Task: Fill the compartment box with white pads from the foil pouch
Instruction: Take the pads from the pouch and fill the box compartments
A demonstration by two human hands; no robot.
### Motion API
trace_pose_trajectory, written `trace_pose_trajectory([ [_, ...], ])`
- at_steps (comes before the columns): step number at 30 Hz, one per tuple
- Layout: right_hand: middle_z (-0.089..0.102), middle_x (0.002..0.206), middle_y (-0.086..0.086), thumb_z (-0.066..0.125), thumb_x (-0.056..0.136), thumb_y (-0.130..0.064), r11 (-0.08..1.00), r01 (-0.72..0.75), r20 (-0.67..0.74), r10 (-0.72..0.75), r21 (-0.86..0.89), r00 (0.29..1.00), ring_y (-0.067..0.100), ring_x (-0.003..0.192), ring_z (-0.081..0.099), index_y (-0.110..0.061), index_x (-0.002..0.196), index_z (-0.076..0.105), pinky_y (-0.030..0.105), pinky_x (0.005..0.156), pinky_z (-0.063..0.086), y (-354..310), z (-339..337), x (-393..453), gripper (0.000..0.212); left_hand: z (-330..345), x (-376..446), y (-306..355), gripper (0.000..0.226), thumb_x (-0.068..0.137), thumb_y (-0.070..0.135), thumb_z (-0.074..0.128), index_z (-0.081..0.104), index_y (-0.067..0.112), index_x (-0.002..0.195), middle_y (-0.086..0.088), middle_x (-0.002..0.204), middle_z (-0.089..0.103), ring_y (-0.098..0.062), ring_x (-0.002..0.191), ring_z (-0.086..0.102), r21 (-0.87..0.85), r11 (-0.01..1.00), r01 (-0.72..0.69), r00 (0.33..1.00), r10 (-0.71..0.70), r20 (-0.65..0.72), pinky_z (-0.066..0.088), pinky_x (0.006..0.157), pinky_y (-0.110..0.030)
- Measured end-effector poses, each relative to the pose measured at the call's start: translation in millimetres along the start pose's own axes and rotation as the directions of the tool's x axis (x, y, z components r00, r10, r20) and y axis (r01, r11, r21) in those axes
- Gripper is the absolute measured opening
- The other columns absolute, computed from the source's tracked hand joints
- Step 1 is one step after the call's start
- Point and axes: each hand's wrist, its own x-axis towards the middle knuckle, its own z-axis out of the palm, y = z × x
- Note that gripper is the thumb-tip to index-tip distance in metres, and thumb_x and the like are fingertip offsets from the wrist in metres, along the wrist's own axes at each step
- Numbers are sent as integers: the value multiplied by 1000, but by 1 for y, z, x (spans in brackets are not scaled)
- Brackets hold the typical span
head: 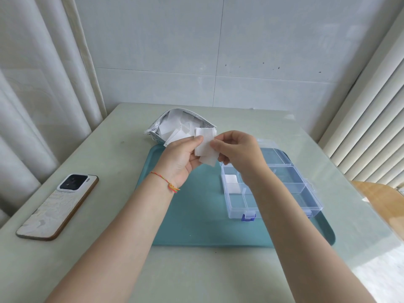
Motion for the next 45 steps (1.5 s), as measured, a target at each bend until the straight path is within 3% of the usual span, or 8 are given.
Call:
trace_pose_trajectory([
  [7, 67, 69, 2, 65, 90, -6, 998, 69, -27, -69, 2, 997, 10, 55, 56, -7, 90, 73, 21, 55, 44, -9, -20, 3, 8, -17, 6, 2, 19, 97, 8, 55, 66, -2, 109, -22, 105, 66, -24, 74, 71, 37, 999, 36, 985, -29, -172, 61, 65, -31],
  [13, 67, 62, -4, 72, 85, -8, 982, 113, 81, -101, -150, 992, 6, 48, 53, -2, 90, 71, 12, 50, 41, -12, -16, -3, 8, -6, -3, 5, 25, 95, 10, 53, 66, -1, 114, -25, 112, 68, -39, 104, 67, 160, 971, 180, 981, -188, 36, 60, 64, -31],
  [23, 65, 72, -3, 75, 84, -16, 918, 192, 10, -201, -348, 979, 3, 57, 51, -15, 85, 72, 15, 57, 42, -2, -13, 6, 3, -4, -8, 6, 22, 97, 12, 52, 67, 1, 109, -20, 104, 70, -31, 87, 72, 160, 971, 178, 966, -204, 160, 61, 72, -33],
  [28, 53, 100, -3, 80, 79, -33, 751, 361, 88, -378, -553, 922, 2, 85, 49, -20, 109, 66, 9, 78, 38, 2, -10, 3, 36, -7, -4, 2, 24, 94, 5, 57, 67, -4, 114, -19, 96, 70, -25, 78, 71, 195, 972, 133, 983, -155, 101, 61, 67, -29],
  [30, 50, 119, -2, 82, 73, -42, 671, 413, 232, -346, -616, 909, 15, 110, 45, -22, 125, 59, 26, 94, 37, 2, -8, 0, 60, -7, -3, 2, 23, 93, 4, 56, 67, -3, 112, -16, 87, 69, -21, 68, 70, 191, 973, 131, 985, -148, 82, 61, 70, -32],
  [35, 49, 125, -4, 73, 79, -48, 482, 397, 291, -281, -781, 914, 19, 119, 39, -24, 135, 48, 31, 90, 28, 4, -2, -4, 66, -7, -2, -1, 19, 93, 5, 56, 68, 0, 108, -16, 90, 70, -25, 72, 68, 224, 967, 123, 988, -141, 66, 58, 78, -37],
  [41, 62, 110, -4, 73, 85, -38, 904, 200, 175, -142, -378, 974, 14, 98, 61, -19, 126, 56, 23, 82, 51, -9, -17, -1, 48, 0, -3, 0, 18, 95, 3, 57, 62, 4, 113, -13, 94, 71, -22, 78, 72, 172, 985, 1, 998, -12, 58, 61, 73, -31],
  [45, 72, 98, 11, 70, 89, -20, 976, 24, 99, -3, -215, 995, 25, 94, 69, -5, 103, 69, 35, 82, 59, -7, -31, 4, 21, 18, -5, -5, 8, 96, 4, 57, 58, 6, 104, -15, 95, 69, -23, 81, 70, 179, 983, -37, 999, 30, 46, 61, 71, -30],
])
